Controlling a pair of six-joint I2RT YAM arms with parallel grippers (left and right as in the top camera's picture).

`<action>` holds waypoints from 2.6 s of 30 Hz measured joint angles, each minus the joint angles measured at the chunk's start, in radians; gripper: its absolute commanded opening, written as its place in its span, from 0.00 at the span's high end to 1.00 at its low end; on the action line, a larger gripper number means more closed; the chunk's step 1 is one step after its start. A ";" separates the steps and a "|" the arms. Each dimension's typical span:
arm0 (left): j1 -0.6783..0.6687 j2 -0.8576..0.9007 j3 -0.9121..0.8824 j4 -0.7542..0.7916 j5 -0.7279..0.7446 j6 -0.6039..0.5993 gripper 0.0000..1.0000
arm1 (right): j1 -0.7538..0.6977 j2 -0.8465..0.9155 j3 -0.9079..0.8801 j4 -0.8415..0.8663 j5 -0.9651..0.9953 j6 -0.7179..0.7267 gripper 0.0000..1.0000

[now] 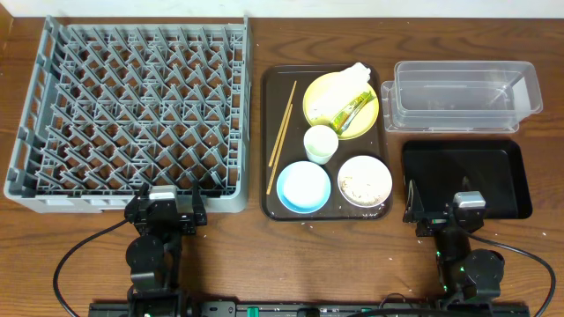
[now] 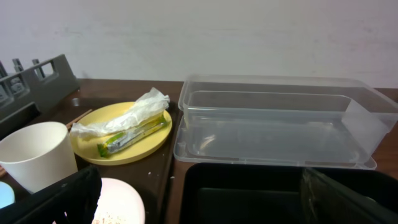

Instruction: Sort waste into correct bins and load items into the dishwasher

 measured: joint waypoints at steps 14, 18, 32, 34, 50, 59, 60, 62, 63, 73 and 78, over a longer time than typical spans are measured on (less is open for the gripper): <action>0.000 0.000 0.000 0.000 0.000 0.000 0.03 | 0.000 0.000 0.000 0.000 0.000 0.000 0.01; 0.000 0.000 0.000 0.000 0.000 0.000 0.03 | 0.000 0.000 0.000 0.000 0.000 0.000 0.01; 0.000 0.000 0.000 0.000 0.000 0.000 0.03 | 0.000 0.000 0.000 0.000 0.000 0.000 0.01; 0.000 0.000 0.000 0.000 0.000 0.000 0.03 | 0.000 0.000 0.000 0.000 0.000 0.000 0.01; 0.000 0.000 0.000 0.000 0.000 0.000 0.03 | 0.000 0.000 0.000 0.000 0.000 0.000 0.01; 0.000 0.000 0.000 0.000 0.000 0.000 0.03 | 0.000 0.000 0.000 0.000 -0.003 0.000 0.01; 0.000 0.000 0.000 0.000 0.000 0.000 0.03 | 0.000 0.000 0.000 0.000 -0.003 0.000 0.01; 0.000 0.000 0.000 0.000 0.000 0.000 0.03 | 0.000 0.000 0.000 0.001 -0.005 0.000 0.01; 0.000 0.000 0.000 0.000 0.000 0.000 0.03 | 0.000 0.000 0.000 0.002 -0.007 0.000 0.01; 0.000 0.000 0.000 0.000 0.000 0.000 0.03 | 0.000 0.000 0.000 0.058 -0.141 -0.031 0.01; 0.000 0.000 0.000 0.001 -0.026 0.014 0.03 | 0.000 0.012 0.026 0.064 -0.195 -0.087 0.01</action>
